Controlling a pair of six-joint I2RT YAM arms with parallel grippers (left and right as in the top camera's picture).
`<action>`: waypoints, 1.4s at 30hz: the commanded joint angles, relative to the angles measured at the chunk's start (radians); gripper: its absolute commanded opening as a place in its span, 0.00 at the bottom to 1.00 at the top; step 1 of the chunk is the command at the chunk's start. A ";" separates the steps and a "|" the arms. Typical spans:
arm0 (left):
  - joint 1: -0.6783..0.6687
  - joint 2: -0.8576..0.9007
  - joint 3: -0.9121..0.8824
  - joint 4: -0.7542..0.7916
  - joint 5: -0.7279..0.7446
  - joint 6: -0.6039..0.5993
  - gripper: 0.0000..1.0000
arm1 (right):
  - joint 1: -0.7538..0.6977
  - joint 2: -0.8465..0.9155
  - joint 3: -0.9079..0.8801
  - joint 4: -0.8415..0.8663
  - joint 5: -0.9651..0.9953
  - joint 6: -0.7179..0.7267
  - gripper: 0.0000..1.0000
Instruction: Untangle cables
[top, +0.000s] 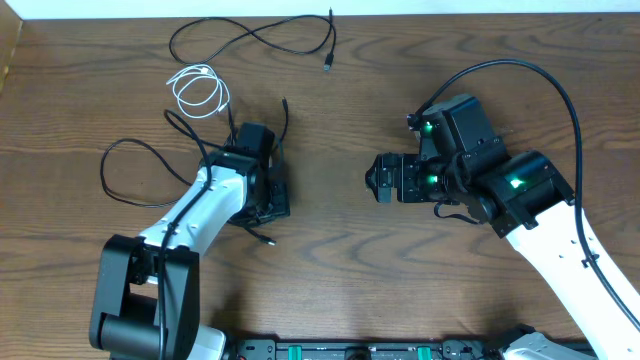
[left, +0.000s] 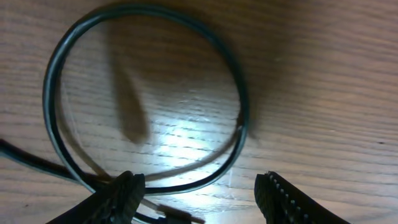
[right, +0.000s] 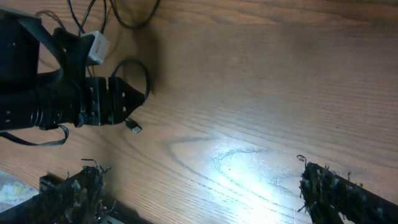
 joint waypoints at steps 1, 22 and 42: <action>-0.002 0.024 -0.034 0.001 -0.019 0.009 0.62 | 0.006 0.007 0.002 0.003 -0.005 0.007 0.99; -0.002 0.027 -0.055 0.024 0.100 0.130 0.48 | 0.006 0.007 0.002 0.008 -0.007 0.008 0.99; -0.002 0.129 -0.055 0.034 0.100 0.127 0.49 | 0.006 0.007 0.002 0.011 -0.007 0.008 0.99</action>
